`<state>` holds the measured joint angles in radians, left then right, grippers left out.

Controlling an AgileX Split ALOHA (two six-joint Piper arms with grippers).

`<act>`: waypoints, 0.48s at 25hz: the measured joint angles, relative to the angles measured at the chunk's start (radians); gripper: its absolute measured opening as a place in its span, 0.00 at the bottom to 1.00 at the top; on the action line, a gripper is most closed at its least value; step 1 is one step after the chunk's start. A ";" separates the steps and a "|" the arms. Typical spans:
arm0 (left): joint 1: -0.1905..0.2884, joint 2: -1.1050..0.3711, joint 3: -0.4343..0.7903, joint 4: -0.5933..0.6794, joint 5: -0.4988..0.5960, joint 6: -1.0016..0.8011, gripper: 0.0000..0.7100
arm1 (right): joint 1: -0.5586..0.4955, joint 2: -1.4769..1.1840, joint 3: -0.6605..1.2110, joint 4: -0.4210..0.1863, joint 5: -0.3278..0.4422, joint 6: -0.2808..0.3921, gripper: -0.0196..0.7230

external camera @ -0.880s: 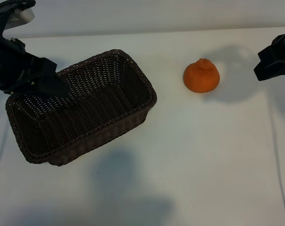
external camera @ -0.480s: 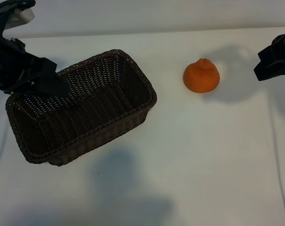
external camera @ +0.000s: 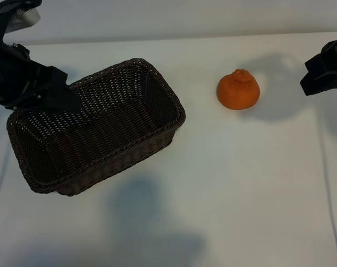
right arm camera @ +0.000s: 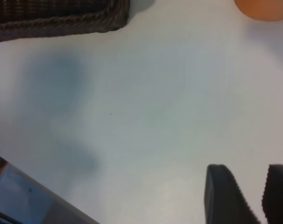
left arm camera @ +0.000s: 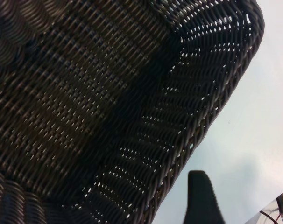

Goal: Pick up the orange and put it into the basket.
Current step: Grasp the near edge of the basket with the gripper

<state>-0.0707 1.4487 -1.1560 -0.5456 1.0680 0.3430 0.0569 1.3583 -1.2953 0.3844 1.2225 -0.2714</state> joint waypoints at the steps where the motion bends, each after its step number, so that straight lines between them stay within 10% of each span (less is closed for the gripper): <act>1: 0.000 0.000 0.000 0.000 -0.001 0.000 0.67 | 0.000 0.000 0.000 0.000 0.000 0.000 0.36; 12: 0.000 0.000 0.000 0.000 -0.009 -0.003 0.67 | 0.000 0.000 0.000 0.000 0.000 0.000 0.36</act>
<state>-0.0707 1.4487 -1.1560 -0.5456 1.0591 0.3403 0.0569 1.3583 -1.2953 0.3844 1.2225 -0.2714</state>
